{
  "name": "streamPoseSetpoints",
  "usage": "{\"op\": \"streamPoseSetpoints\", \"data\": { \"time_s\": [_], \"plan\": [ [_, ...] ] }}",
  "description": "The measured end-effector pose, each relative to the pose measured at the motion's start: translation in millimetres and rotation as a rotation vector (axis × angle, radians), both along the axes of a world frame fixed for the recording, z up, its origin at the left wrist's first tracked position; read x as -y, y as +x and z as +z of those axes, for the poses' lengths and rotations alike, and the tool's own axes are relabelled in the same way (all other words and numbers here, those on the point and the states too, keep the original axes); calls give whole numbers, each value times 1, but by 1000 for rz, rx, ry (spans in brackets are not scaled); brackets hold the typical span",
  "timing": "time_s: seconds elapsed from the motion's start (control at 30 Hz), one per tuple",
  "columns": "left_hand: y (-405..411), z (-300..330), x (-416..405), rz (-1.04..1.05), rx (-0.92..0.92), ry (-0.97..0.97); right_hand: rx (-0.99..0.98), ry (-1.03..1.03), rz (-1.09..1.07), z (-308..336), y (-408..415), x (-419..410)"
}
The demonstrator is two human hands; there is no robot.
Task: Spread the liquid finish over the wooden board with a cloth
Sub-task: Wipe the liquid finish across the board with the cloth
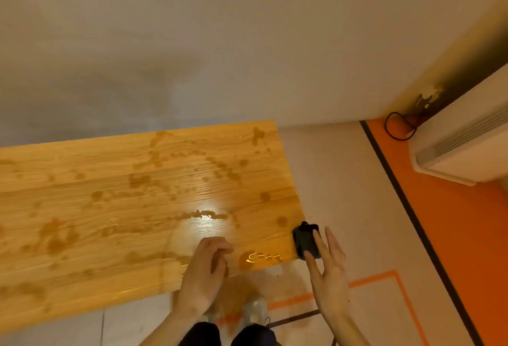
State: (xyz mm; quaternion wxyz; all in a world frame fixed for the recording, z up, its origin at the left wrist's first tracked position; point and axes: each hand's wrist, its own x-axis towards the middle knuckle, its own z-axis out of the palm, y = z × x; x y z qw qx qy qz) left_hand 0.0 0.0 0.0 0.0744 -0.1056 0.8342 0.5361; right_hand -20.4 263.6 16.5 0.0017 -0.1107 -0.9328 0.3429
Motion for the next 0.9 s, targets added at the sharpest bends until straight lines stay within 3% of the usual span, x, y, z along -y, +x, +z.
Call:
{"op": "streamPoseSetpoints", "data": {
  "time_s": [0.13,0.4,0.67,0.77,0.9],
  "plan": [
    [-7,-13,-1,-18,-98,-157,65,-63,103,-10,-14,2],
    [3,-34,0,-134,-215,-473,-4,-116,159,-18,-26,-1],
    [2,-43,12,-258,-300,-674,-162,25,353,-49,-23,-5],
    [0,-48,14,-256,-318,-706,-184,163,436,-54,-4,-7],
    [-1,-51,12,-241,-344,-739,-174,143,498,-51,-35,-4]
  ]
}}
